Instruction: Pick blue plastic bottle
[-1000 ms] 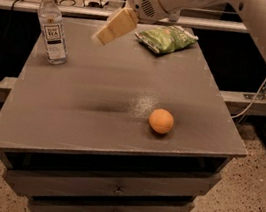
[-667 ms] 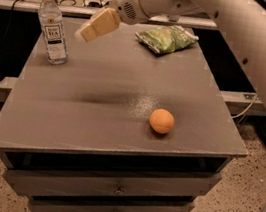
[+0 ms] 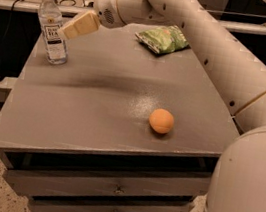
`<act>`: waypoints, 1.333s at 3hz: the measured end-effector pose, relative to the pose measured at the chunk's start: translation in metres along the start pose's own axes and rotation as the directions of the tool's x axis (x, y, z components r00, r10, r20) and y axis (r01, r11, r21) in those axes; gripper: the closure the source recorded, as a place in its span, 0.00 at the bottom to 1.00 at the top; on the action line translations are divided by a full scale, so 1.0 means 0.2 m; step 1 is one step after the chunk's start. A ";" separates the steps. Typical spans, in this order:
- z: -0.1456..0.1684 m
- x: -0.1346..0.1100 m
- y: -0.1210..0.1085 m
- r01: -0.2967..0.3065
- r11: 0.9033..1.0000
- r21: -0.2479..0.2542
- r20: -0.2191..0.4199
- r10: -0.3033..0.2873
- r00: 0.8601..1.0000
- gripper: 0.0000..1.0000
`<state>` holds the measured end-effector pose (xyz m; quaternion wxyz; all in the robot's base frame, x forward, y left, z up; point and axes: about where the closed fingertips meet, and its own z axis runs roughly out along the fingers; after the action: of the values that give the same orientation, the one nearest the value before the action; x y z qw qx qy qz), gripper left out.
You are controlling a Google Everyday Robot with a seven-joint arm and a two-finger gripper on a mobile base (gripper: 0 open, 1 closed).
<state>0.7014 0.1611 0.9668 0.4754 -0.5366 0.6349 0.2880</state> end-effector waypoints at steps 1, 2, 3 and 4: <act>0.20 0.03 -0.02 -0.041 0.998 -0.043 0.047 0.043 0.998 0.00; 0.32 0.04 0.01 -0.054 0.995 -0.085 0.062 0.060 0.996 0.00; 0.42 0.05 0.05 -0.067 0.990 -0.124 0.078 0.077 0.994 0.00; 0.49 0.05 0.09 -0.079 0.985 -0.154 0.097 0.095 0.991 0.18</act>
Offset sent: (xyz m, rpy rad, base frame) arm 0.0225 0.0716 -0.0422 0.0995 0.0917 0.0920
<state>0.7133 0.2477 0.9177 0.4532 -0.5268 0.6087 0.3828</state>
